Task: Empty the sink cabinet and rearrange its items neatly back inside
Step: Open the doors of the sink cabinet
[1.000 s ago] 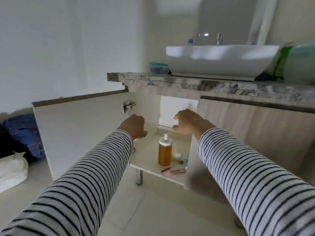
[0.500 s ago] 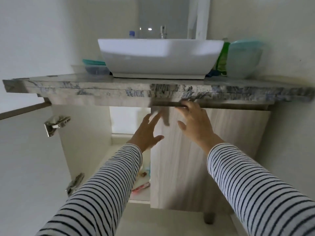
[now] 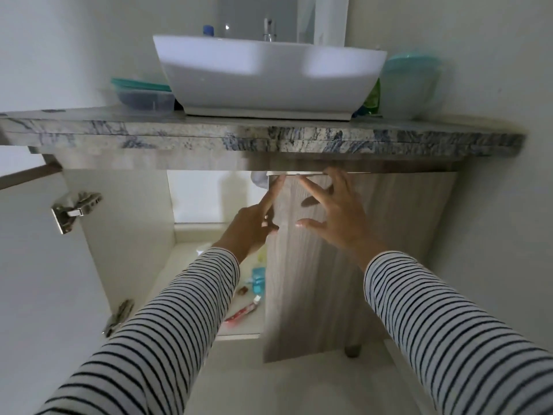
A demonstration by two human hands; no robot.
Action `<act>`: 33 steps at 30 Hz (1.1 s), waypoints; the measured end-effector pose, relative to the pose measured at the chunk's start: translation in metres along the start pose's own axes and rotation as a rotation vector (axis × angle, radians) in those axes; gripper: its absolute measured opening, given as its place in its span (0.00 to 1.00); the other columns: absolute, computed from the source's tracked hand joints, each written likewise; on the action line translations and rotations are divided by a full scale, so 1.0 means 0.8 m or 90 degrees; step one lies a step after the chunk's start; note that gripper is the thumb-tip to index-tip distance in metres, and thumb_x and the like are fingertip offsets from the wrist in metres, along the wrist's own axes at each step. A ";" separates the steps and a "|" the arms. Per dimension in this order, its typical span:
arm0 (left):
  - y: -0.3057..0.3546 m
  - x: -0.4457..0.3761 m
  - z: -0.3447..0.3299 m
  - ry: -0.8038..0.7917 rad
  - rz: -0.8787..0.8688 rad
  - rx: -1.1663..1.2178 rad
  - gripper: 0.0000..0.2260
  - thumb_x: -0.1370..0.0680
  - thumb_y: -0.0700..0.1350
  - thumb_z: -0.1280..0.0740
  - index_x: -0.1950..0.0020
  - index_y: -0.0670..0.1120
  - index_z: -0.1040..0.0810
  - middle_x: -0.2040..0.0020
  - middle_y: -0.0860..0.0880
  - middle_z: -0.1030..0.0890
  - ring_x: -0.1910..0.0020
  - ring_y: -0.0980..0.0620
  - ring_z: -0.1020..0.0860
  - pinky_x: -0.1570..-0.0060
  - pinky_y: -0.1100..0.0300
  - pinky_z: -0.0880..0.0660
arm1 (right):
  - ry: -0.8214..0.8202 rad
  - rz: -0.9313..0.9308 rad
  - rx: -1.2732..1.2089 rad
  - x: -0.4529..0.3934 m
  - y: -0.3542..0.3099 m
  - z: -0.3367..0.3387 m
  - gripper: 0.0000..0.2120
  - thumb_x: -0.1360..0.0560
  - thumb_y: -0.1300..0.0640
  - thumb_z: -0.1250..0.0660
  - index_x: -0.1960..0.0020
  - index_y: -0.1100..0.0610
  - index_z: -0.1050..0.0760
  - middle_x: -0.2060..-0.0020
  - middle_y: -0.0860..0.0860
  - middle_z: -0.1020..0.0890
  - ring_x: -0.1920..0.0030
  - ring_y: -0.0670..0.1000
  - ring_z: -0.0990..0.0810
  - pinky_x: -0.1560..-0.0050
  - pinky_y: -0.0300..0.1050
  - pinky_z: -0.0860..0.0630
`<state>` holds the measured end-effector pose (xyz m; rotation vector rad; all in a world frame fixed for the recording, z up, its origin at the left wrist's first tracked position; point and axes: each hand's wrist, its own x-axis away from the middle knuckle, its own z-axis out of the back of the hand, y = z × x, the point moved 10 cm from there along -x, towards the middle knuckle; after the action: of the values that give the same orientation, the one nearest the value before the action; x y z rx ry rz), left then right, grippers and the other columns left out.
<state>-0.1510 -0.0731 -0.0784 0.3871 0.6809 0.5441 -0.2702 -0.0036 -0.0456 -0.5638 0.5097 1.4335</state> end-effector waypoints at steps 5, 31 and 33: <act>0.054 0.059 0.004 -0.066 -0.057 0.045 0.46 0.23 0.39 0.34 0.34 0.74 0.67 0.45 0.41 0.18 0.49 0.49 0.18 0.44 0.59 0.27 | -0.016 -0.006 -0.036 0.067 -0.027 0.032 0.44 0.34 0.33 0.32 0.25 0.37 0.51 0.23 0.56 0.51 0.23 0.60 0.57 0.29 0.64 0.51; 0.353 0.097 -0.196 -0.176 -0.345 0.186 0.49 0.33 0.54 0.25 0.26 0.63 0.59 0.35 0.45 0.33 0.40 0.51 0.29 0.42 0.60 0.30 | 0.078 -0.130 -0.063 0.376 0.075 0.240 0.43 0.31 0.49 0.27 0.24 0.48 0.48 0.31 0.43 0.35 0.34 0.49 0.27 0.35 0.41 0.29; 0.378 0.099 -0.225 -0.161 -0.353 0.181 0.47 0.32 0.54 0.26 0.24 0.61 0.56 0.30 0.46 0.38 0.36 0.50 0.33 0.38 0.60 0.34 | 0.093 -0.187 -0.044 0.396 0.101 0.250 0.39 0.28 0.54 0.28 0.24 0.49 0.46 0.33 0.45 0.30 0.40 0.46 0.24 0.40 0.29 0.30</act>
<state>-0.3258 0.2418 -0.0937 0.4981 0.5874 -0.1305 -0.3285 0.3716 -0.0976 -0.7696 0.4728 1.1384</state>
